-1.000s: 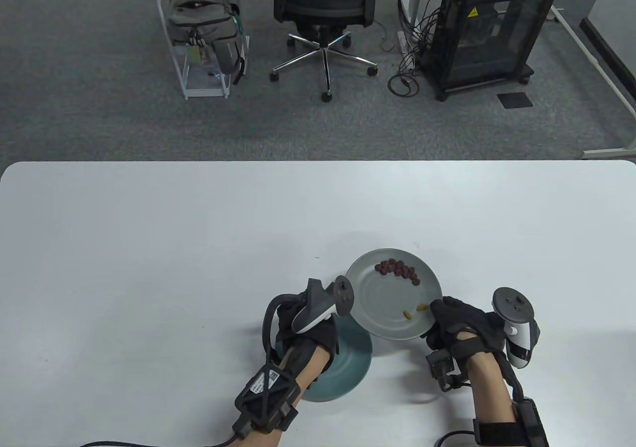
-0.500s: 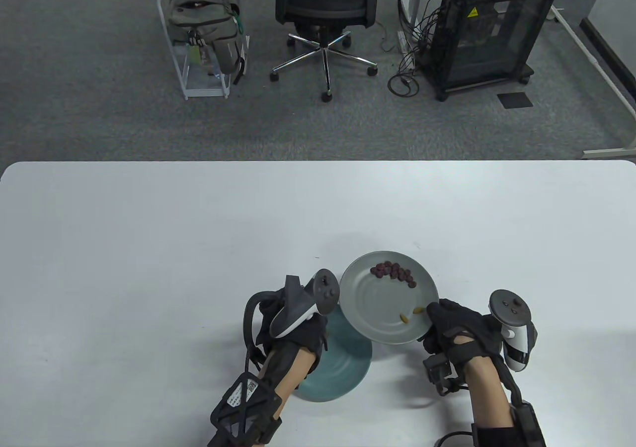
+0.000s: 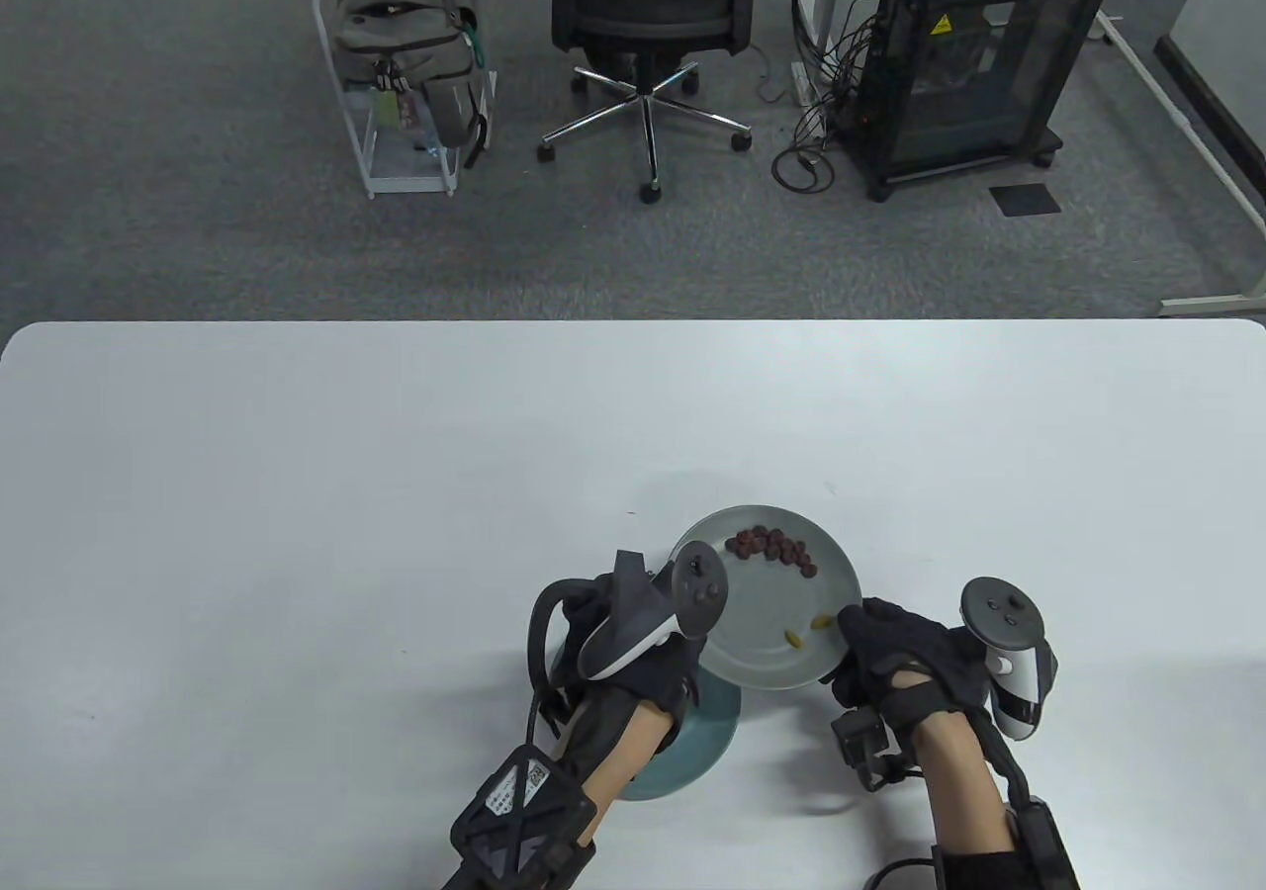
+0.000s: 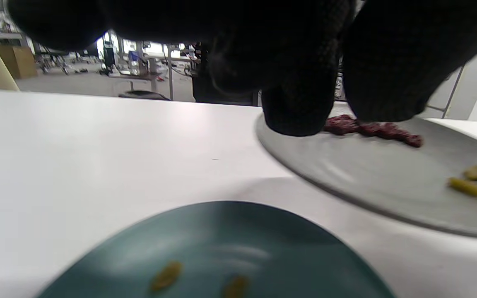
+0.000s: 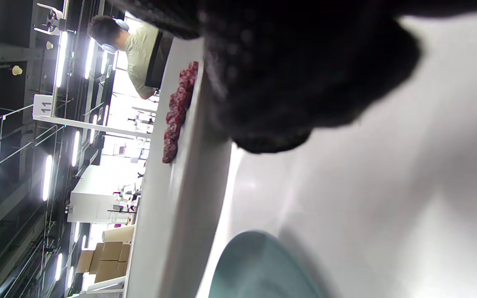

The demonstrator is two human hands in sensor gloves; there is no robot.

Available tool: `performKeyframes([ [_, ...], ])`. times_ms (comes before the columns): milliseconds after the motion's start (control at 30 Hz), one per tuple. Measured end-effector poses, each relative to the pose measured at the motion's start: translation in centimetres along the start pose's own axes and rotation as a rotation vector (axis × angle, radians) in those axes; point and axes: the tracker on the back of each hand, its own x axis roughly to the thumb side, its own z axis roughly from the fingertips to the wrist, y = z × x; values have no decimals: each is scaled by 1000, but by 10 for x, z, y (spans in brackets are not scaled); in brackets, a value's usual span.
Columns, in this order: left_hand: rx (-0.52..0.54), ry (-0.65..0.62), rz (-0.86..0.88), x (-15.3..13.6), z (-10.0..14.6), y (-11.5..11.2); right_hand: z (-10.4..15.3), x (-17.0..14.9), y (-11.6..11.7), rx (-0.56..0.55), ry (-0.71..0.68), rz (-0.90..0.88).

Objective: Pick raisins with hand pinch into plate

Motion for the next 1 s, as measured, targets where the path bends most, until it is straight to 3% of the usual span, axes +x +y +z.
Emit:
performKeyframes([
  [300, -39, -32, 2, 27, -7, -8, 3, 4, 12, 19, -19, 10],
  [1000, -55, 35, 4, 40, -22, -22, 13, 13, 32, 28, -49, -8],
])
